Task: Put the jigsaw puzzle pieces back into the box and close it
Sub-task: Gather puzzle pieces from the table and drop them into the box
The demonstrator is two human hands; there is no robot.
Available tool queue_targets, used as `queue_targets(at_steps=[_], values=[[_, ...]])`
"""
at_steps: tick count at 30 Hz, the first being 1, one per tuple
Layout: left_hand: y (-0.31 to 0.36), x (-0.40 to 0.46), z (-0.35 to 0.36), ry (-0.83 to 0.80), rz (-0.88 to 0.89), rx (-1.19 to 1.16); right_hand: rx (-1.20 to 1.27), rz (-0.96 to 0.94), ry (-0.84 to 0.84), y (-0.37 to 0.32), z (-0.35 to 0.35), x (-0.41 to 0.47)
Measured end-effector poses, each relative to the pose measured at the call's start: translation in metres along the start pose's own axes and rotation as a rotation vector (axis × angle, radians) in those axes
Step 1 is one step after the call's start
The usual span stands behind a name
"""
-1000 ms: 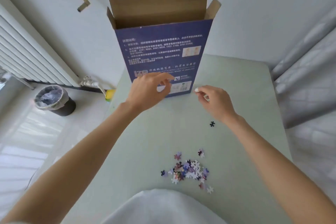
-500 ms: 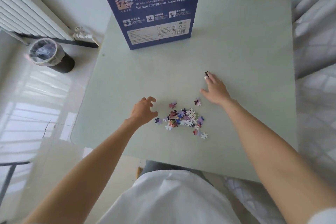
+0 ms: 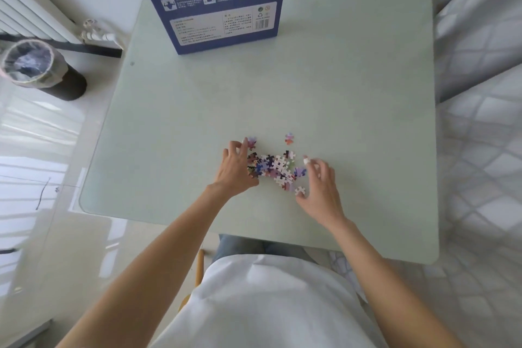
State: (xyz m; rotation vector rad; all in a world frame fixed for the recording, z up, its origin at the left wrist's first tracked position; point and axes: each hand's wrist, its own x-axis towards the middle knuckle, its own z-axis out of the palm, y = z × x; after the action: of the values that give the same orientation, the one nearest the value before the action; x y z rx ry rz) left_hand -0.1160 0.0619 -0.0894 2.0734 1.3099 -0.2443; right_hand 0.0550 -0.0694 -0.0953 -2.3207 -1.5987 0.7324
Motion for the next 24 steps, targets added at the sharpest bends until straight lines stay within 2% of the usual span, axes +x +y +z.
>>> queue_targets(at_steps=[2,3,7,12,16,19,21,24], values=[[0.003,0.005,0.000,-0.004,0.011,0.014,-0.015,0.164,-0.037,-0.006,0.002,-0.010],[0.003,0.006,-0.001,-0.008,0.018,0.021,-0.016,0.180,-0.056,-0.012,0.006,-0.011],[-0.002,0.001,0.001,-0.001,0.074,0.023,0.028,0.112,-0.030,-0.039,0.024,0.004],[-0.016,-0.012,0.003,0.012,0.118,-0.060,0.161,-0.034,-0.093,-0.061,0.018,0.032],[-0.023,-0.022,0.003,0.096,0.081,-0.068,0.101,0.002,0.043,-0.038,-0.011,0.065],[-0.029,-0.029,0.005,0.120,-0.004,-0.046,-0.030,0.096,0.029,-0.022,-0.018,0.091],[-0.029,-0.032,0.010,0.087,-0.031,-0.054,-0.051,0.043,-0.023,-0.029,-0.011,0.094],[-0.022,-0.032,0.016,0.077,-0.037,-0.089,-0.044,-0.148,-0.176,-0.047,0.002,0.079]])
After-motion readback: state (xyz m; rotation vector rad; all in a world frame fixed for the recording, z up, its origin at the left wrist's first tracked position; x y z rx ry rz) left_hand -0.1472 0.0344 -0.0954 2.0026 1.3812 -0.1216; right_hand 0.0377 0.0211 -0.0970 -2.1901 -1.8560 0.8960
